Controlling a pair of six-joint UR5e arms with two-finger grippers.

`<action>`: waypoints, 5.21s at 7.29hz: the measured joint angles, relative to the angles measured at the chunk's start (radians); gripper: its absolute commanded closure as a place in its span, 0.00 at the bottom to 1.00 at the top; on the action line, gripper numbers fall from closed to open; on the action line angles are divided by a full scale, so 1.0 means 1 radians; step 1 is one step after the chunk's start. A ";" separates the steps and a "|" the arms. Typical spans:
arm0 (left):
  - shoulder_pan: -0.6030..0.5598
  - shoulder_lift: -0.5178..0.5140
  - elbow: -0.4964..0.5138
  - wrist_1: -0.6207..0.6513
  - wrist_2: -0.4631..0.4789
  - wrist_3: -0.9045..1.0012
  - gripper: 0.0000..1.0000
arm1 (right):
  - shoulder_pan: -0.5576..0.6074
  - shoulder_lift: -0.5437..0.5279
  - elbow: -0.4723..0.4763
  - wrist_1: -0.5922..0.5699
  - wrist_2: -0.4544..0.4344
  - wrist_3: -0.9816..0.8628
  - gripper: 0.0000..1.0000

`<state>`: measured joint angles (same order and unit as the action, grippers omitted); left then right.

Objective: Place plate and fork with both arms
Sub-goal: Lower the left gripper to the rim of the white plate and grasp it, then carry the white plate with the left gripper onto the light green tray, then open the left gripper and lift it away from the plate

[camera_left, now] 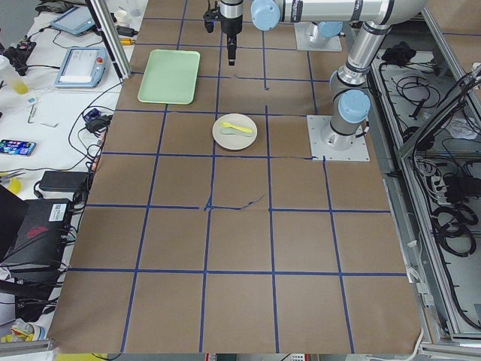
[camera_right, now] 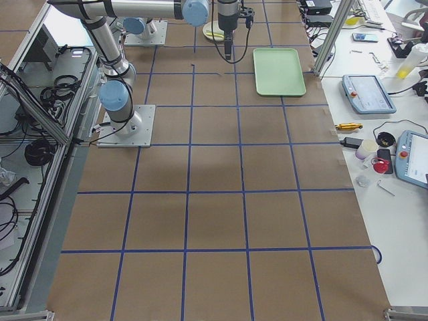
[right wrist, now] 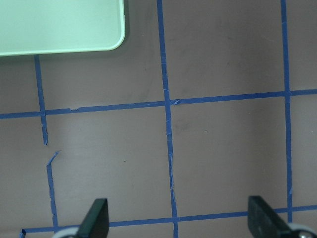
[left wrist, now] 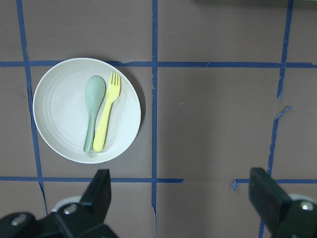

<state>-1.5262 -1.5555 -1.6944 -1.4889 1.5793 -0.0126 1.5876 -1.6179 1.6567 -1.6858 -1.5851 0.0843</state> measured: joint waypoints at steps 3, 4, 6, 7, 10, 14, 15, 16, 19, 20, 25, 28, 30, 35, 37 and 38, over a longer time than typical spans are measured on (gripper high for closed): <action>0.288 -0.043 -0.180 0.155 -0.003 0.333 0.06 | 0.000 0.000 0.001 0.000 0.004 0.001 0.00; 0.357 -0.074 -0.266 0.290 -0.002 0.428 0.11 | 0.000 0.001 0.001 0.000 0.005 0.002 0.00; 0.434 -0.158 -0.392 0.500 -0.006 0.517 0.25 | 0.000 0.003 0.002 0.000 0.005 0.003 0.00; 0.443 -0.196 -0.413 0.542 -0.007 0.528 0.29 | 0.000 0.004 0.003 0.000 0.005 0.003 0.00; 0.448 -0.266 -0.424 0.600 -0.005 0.533 0.97 | 0.001 0.004 0.004 0.001 0.005 0.006 0.00; 0.446 -0.267 -0.418 0.609 -0.042 0.530 1.00 | 0.002 0.004 0.006 0.001 0.005 0.008 0.00; 0.446 -0.261 -0.413 0.607 -0.081 0.529 1.00 | 0.002 0.004 0.007 0.001 0.005 0.008 0.00; 0.443 -0.253 -0.399 0.590 -0.168 0.496 1.00 | 0.002 0.004 0.009 0.001 0.004 0.008 0.00; 0.355 -0.281 -0.294 0.528 -0.346 0.306 1.00 | 0.002 0.004 0.011 0.000 0.005 0.008 0.00; 0.291 -0.306 -0.227 0.492 -0.380 0.225 1.00 | 0.002 0.004 0.011 0.000 0.005 0.008 0.00; 0.020 -0.622 0.273 0.456 -0.433 -0.120 1.00 | 0.001 0.001 0.011 0.000 0.005 0.009 0.00; -0.063 -0.830 0.526 0.457 -0.398 -0.237 1.00 | 0.001 0.000 0.012 0.000 0.005 0.012 0.00; -0.102 -0.890 0.580 0.460 -0.357 -0.260 1.00 | 0.001 0.002 0.011 0.000 0.005 0.013 0.00; -0.110 -0.824 0.488 0.533 -0.335 -0.262 0.00 | 0.000 0.004 0.011 -0.001 0.004 0.012 0.00; -0.085 -0.636 0.298 0.539 -0.207 -0.207 0.00 | 0.000 0.004 0.011 -0.002 0.004 0.012 0.00; -0.069 -0.527 0.208 0.490 -0.156 -0.123 0.00 | 0.000 0.004 0.011 -0.002 0.004 0.012 0.00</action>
<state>-1.5950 -2.0829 -1.4867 -0.9988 1.4236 -0.1359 1.5877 -1.6138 1.6674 -1.6873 -1.5812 0.0967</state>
